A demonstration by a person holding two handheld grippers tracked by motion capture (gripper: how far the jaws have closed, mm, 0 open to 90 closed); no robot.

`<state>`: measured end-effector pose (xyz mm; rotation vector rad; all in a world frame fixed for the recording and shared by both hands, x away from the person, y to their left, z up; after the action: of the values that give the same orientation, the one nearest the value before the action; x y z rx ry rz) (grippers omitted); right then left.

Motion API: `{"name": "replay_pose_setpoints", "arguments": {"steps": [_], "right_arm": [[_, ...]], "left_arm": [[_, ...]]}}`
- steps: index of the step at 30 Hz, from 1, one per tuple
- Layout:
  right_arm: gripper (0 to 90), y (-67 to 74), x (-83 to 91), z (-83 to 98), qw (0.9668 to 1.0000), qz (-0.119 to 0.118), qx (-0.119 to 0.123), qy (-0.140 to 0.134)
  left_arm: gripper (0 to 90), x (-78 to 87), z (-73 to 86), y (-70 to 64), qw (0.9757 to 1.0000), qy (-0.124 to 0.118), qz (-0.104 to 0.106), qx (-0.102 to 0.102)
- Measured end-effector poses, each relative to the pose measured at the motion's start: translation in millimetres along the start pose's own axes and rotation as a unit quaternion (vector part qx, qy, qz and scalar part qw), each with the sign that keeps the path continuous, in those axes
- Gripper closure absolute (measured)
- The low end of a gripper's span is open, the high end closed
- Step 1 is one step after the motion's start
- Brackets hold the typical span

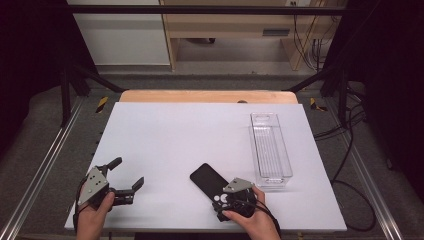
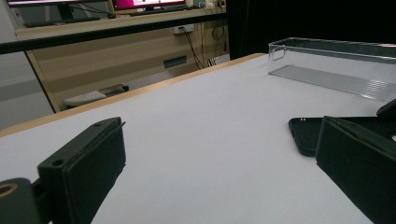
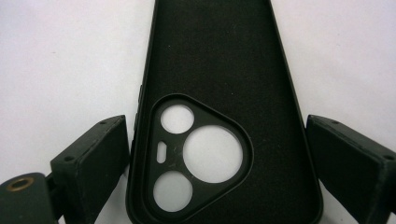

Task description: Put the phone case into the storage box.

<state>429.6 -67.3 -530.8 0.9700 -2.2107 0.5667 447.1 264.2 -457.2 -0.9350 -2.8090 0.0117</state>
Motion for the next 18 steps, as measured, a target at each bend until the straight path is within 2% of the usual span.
{"name": "replay_pose_setpoints", "arguments": {"steps": [7, 14, 18], "right_arm": [[12.5, -0.5, 0.9, 0.0, 1.0000, 0.003, -0.003, -0.001], [14.3, -1.0, 1.5, -2.3, 0.9999, 0.002, 0.000, 0.015], [16.1, -2.2, 3.5, -5.7, 0.9997, -0.004, 0.000, 0.025]], "left_arm": [[1.7, -1.0, 0.7, -2.5, 1.0000, 0.004, 0.002, -0.006], [1.7, -3.6, 2.5, -5.8, 0.9998, 0.011, 0.005, -0.013], [1.7, -9.0, 4.2, -13.4, 0.9993, 0.022, 0.013, -0.029]]}}
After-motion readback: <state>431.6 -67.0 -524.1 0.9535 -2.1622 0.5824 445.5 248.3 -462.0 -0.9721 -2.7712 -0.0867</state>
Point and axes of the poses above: each handheld gripper's, and its own axes: x roughly backward along the jaws, z roughly out of its underside, y roughly to its left, the point moved 6 cm from there along -x, roughly forward along the jaws, and after that the axes turned 10 degrees about x, right-handed, at the moved point
